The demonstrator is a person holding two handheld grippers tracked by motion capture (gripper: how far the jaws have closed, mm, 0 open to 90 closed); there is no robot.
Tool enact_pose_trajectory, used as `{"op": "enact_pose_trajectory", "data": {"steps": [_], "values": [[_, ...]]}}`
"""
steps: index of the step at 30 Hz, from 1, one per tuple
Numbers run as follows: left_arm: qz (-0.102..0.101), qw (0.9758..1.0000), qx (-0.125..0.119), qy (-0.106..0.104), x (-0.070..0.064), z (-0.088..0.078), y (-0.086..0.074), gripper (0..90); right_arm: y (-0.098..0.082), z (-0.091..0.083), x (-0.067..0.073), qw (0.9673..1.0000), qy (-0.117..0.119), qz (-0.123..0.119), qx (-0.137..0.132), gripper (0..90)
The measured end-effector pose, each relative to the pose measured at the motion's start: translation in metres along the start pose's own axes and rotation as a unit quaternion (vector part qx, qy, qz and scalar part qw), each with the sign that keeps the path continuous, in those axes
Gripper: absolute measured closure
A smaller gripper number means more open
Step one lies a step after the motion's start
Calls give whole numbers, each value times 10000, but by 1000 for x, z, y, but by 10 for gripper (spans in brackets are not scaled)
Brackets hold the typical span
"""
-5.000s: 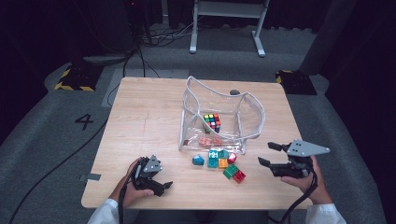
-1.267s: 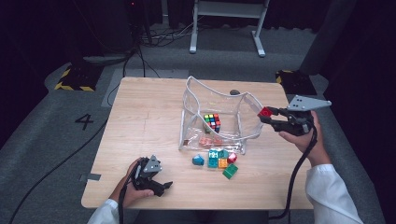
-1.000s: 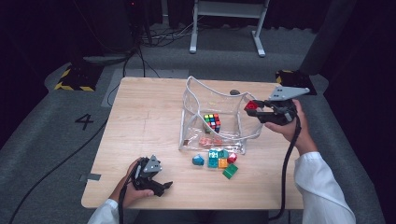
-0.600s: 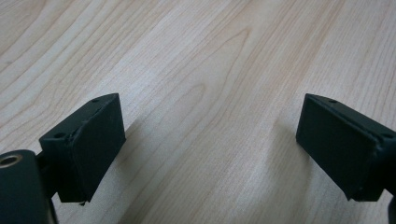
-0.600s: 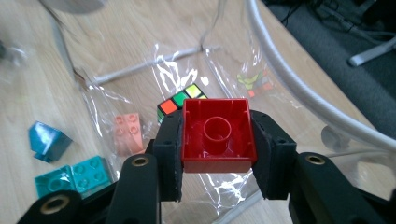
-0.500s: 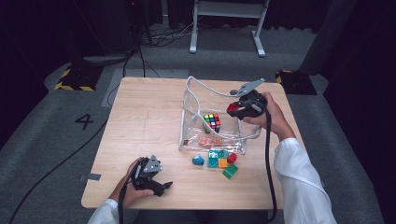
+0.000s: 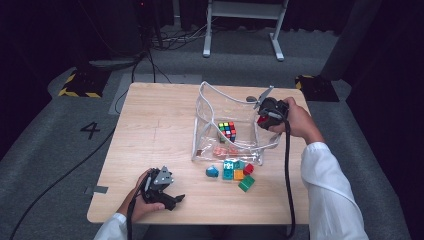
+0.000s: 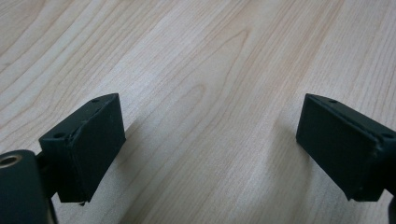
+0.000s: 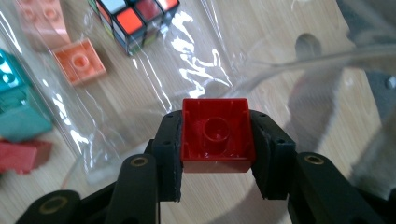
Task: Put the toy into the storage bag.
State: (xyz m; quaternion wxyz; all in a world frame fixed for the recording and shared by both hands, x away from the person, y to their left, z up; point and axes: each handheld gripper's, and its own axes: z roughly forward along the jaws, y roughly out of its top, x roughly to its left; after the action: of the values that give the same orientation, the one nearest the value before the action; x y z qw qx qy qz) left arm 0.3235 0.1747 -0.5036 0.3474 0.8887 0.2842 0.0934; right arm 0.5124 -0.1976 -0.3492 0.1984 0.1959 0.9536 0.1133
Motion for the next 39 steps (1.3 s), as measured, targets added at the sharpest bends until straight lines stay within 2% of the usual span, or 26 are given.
{"op": "enact_pose_trajectory", "data": {"steps": [5, 9, 11, 13, 15, 16, 19, 20, 21, 22, 26, 27, 30, 32, 33, 34, 37, 38, 39], "values": [[-6, 10000, 5, 2, 0, 0, 0, 81, -8, 0, 2, 9999, 20, -92, 111, 591], [-3, 10000, 5, 4, 0, 0, 0, 81, -11, -1, 4, 10000, 40, -31, 32, 590], [-6, 10000, 4, 3, 0, 0, 0, 80, -12, -3, 5, 10000, 46, 14, -50, 579], [-7, 10000, 4, 3, 0, 0, 0, 80, -14, -7, 5, 9997, 84, 28, -245, 523], [-7, 10000, 3, 4, 0, 0, 0, 80, -17, -14, 6, 9981, 171, 65, -592, 508], [-8, 10000, 3, 5, 0, 0, 0, 81, -19, -18, 8, 9962, 276, 110, -814, 499], [-8, 10000, 4, 5, 0, 0, 0, 81, -27, -33, 10, 9907, 263, 294, -1303, 450], [-10, 10000, 3, 4, 0, 0, 0, 81, -28, -36, 13, 9899, 246, 387, -1340, 438], [-11, 10000, -3, 8, 0, 0, 0, 81, -30, -39, 13, 9870, 234, 364, -1548, 429], [-13, 10000, -1, 18, 0, 0, 0, 80, -31, -44, 16, 9857, 234, 453, -1604, 404], [-16, 10000, 0, 19, 0, 0, 0, 80, -38, -56, 28, 9757, 94, 793, -2040, 319], [-14, 10000, 1, 20, 0, 0, 0, 80, -40, -60, 31, 9730, 59, 892, -2129, 320], [-15, 10000, 0, 20, 0, 0, 0, 81, -51, -69, 37, 9664, 9, 974, -2380, 318], [-14, 10000, 0, 20, 0, 0, 0, 80, -61, -77, 41, 9563, -19, 1214, -2660, 308], [-15, 10000, 1, 19, 0, 0, 0, 80, -64, -79, 43, 9531, -64, 1281, -2741, 299], [-10, 10000, -7, 18, 0, 0, 0, 80, -70, -83, 45, 9483, -71, 1372, -2861, 295], [-15, 10000, 1, 22, 0, 0, 0, 80, -81, -90, 50, 9433, -171, 1471, -2970, 288], [-13, 10000, 2, 22, 0, 0, 0, 80, -85, -93, 53, 9434, -176, 1413, -2995, 287], [-17, 10000, 2, 23, 0, 0, 0, 80, -89, -95, 55, 9414, -229, 1429, -3048, 286]]}}
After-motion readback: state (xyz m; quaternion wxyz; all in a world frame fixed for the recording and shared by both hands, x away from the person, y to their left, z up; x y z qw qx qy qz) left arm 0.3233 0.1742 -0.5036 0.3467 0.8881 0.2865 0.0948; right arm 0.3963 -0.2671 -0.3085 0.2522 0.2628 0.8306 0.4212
